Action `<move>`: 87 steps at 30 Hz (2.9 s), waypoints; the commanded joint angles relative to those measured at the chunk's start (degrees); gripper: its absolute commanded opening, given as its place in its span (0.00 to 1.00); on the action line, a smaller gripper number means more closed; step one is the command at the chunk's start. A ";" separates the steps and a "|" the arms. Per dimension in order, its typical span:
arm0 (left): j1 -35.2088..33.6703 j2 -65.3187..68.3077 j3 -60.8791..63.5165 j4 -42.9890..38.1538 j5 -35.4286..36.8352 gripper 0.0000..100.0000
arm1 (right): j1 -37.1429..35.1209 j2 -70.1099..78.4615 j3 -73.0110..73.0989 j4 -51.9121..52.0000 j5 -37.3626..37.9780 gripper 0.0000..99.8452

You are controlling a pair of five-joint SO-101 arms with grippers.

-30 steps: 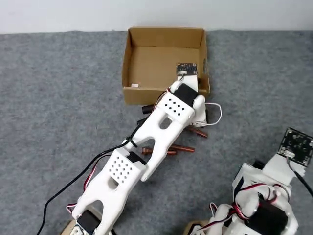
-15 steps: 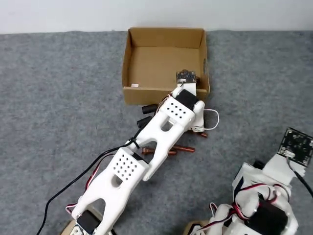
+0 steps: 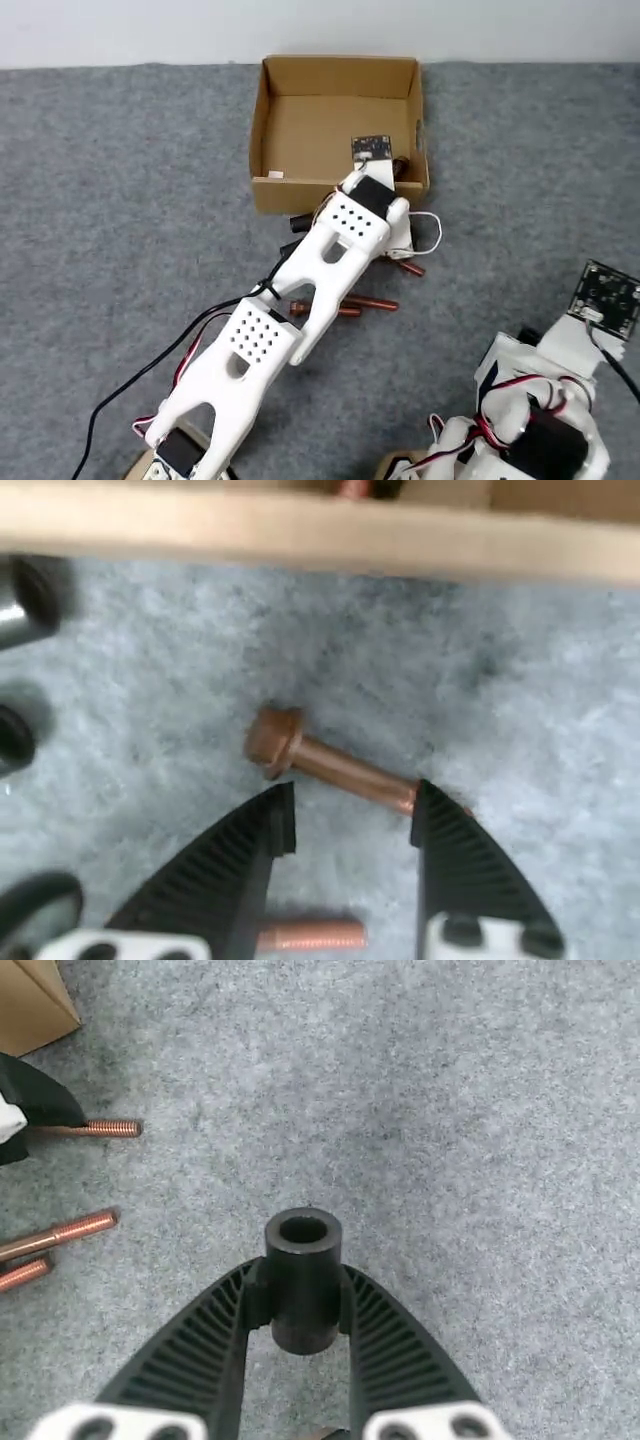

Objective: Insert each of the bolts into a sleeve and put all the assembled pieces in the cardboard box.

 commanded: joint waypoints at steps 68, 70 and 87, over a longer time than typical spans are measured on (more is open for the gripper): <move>6.07 -59.87 32.57 5.10 -13.27 0.00 | 0.04 -0.13 -4.84 -1.45 7.12 0.01; 7.30 -63.74 37.49 5.01 -14.33 0.00 | -1.98 -0.22 -4.84 -1.19 6.77 0.01; 7.65 -105.76 90.68 -23.47 -14.42 0.00 | -35.03 -23.43 4.66 -6.46 -3.87 0.01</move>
